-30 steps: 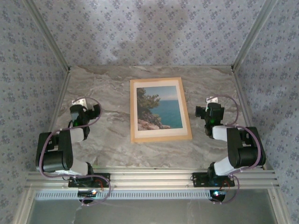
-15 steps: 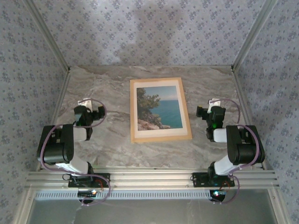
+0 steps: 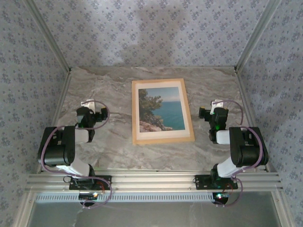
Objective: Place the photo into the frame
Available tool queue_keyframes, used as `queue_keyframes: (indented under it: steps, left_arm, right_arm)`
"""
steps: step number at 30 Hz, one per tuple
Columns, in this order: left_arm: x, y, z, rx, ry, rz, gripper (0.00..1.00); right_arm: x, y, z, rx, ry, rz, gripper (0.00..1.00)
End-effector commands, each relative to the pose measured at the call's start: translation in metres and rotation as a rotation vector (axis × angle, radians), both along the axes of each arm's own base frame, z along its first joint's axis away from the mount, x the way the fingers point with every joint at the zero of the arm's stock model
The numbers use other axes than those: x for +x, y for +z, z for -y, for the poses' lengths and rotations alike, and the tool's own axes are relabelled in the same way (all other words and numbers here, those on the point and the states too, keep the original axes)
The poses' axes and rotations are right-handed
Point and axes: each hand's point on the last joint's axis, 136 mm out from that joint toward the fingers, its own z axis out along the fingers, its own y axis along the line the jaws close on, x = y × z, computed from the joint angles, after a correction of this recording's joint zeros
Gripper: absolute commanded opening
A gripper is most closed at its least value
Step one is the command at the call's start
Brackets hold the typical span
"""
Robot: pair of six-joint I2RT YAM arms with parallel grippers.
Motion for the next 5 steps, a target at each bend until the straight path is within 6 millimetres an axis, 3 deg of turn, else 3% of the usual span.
queue_keyframes:
  steps: [1, 5]
  left_arm:
    - [0.0039, 0.0099, -0.0003, 0.021, -0.001, 0.034, 1.0]
    - [0.0037, 0.0107, 0.0002, 0.021, -0.003, 0.037, 1.0]
  right_arm:
    - [0.0024, 0.0061, 0.0008, 0.01, -0.005, 0.03, 1.0]
    - [0.0024, 0.006, 0.0006, 0.009, -0.004, 0.03, 1.0]
